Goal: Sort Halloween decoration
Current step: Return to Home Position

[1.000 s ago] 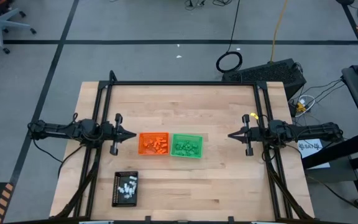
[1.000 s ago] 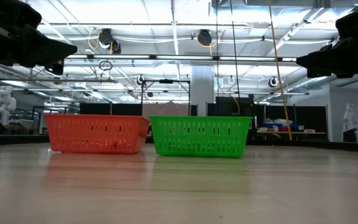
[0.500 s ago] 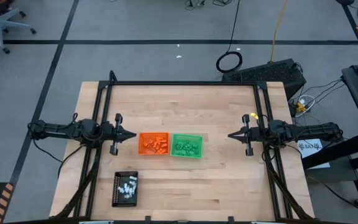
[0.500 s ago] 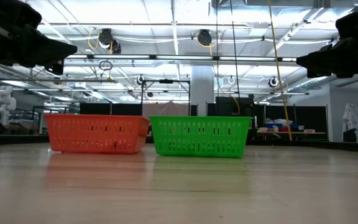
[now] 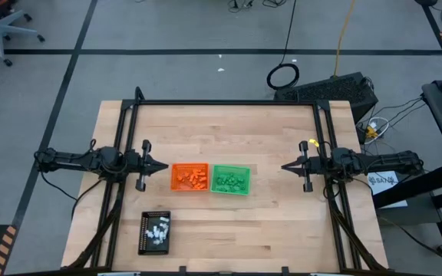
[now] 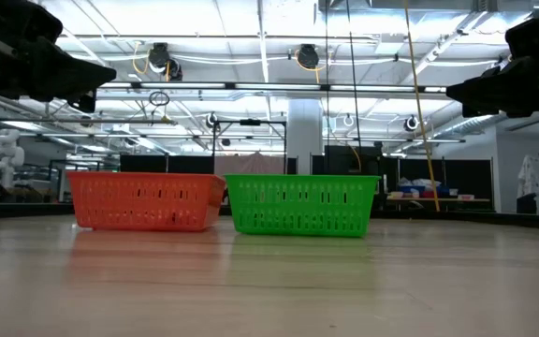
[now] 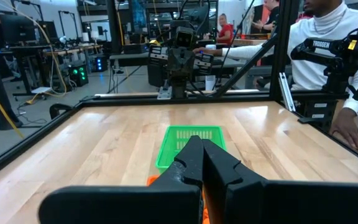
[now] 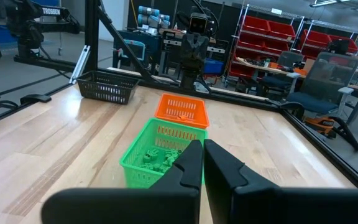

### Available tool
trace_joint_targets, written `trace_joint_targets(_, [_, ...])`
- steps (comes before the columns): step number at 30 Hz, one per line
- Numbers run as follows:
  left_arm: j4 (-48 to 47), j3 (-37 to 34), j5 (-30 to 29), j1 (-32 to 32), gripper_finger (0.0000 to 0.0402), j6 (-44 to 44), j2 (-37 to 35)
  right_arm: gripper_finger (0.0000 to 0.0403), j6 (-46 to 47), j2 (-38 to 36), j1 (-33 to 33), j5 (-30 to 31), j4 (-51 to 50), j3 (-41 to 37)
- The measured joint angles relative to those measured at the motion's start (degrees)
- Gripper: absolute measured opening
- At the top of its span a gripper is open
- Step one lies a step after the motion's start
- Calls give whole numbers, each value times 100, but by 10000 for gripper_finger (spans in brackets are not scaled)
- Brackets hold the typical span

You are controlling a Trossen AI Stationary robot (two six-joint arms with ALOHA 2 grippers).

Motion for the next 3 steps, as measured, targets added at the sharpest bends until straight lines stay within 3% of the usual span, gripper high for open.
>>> trace_joint_targets(3, [0, -2, 0, 1, 0, 0, 0, 0, 1, -2, -1, 0, 0, 0])
